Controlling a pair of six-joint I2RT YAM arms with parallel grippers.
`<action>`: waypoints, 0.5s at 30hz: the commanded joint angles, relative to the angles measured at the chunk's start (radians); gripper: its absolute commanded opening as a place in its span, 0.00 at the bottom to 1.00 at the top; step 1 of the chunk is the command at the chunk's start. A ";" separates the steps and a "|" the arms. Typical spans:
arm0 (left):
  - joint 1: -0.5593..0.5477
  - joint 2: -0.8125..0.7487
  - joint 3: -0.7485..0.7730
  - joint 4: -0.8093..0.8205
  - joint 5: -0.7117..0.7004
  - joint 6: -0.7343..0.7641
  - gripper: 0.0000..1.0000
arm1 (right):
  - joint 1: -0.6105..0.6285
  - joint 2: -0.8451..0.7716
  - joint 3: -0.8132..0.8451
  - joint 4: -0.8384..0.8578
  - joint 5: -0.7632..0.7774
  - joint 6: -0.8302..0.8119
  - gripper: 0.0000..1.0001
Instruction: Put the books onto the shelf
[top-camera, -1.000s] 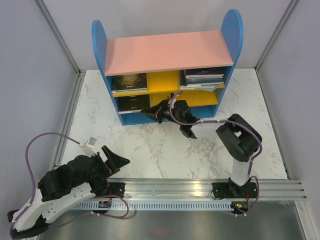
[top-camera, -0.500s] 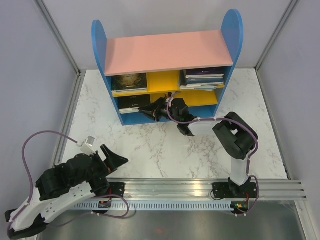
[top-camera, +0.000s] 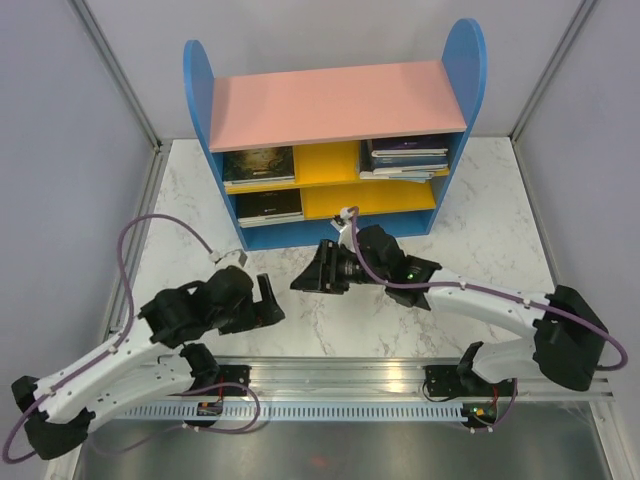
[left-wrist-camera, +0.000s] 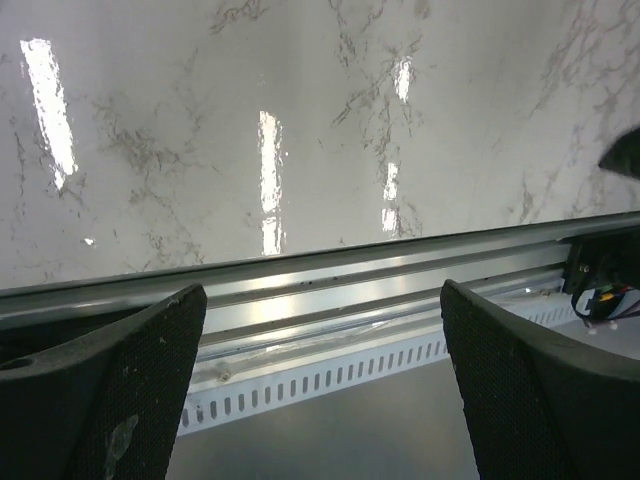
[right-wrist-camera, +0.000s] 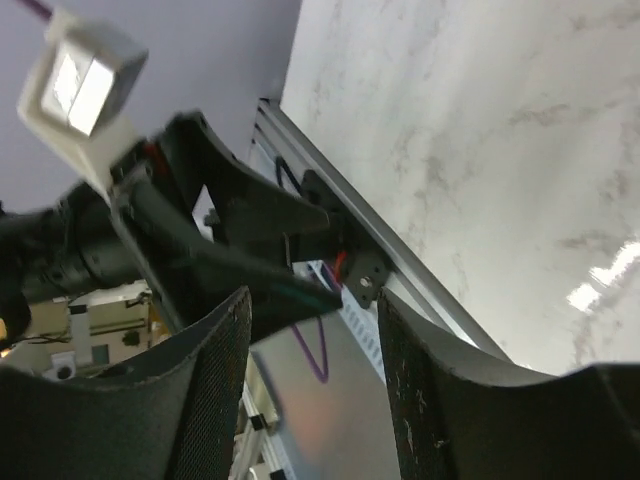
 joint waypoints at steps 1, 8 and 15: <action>0.151 0.140 0.031 0.161 0.155 0.228 1.00 | -0.008 -0.097 -0.101 -0.125 0.078 -0.115 0.58; 0.685 0.285 0.065 0.264 0.366 0.458 0.99 | -0.006 -0.198 -0.080 -0.287 0.146 -0.202 0.59; 0.862 0.417 0.156 0.327 0.343 0.514 0.98 | -0.008 -0.284 -0.100 -0.355 0.169 -0.234 0.59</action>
